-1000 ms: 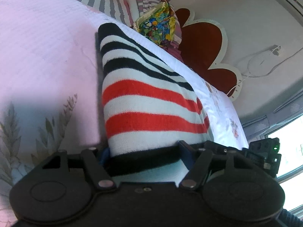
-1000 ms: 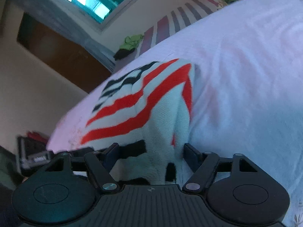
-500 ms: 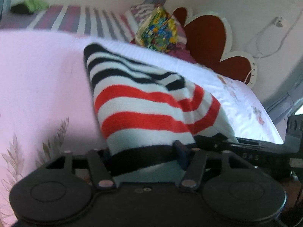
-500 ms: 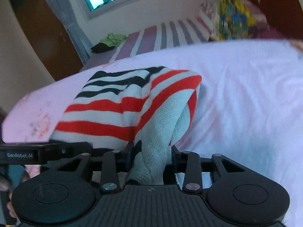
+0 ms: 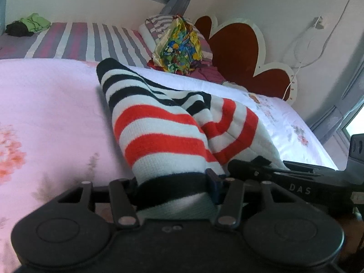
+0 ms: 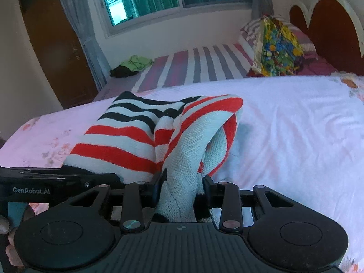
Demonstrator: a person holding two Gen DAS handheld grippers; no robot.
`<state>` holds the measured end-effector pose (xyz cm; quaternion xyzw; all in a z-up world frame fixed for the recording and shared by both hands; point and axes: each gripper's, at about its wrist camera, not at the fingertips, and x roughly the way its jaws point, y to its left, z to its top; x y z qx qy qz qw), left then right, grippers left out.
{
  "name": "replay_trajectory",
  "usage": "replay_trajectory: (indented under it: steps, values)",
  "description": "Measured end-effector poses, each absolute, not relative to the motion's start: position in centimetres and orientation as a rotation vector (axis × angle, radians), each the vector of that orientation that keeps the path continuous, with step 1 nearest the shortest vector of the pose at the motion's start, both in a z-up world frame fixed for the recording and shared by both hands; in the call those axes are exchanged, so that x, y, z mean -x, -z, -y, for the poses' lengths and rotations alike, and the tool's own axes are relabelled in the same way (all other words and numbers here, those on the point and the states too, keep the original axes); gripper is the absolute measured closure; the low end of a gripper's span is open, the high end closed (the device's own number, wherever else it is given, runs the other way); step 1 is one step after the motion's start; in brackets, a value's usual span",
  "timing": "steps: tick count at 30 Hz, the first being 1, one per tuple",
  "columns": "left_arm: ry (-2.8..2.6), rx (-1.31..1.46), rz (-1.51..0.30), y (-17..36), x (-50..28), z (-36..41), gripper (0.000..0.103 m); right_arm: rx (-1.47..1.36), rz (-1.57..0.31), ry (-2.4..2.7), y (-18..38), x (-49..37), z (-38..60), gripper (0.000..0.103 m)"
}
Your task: Fold small clothes
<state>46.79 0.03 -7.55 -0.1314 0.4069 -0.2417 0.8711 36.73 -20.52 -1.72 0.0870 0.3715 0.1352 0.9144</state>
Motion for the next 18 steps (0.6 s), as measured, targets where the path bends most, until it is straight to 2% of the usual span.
replay_trajectory:
  steps: [11,18]
  values:
    - [0.494,0.265,-0.852,4.6,-41.7,-12.8,0.052,-0.171,-0.739,-0.319,-1.1,-32.3,6.4,0.068]
    - [0.426,0.331,-0.871,5.6,-38.6,-22.5,0.052,-0.115,-0.738,-0.385,-0.2,-31.0,-4.4,0.068]
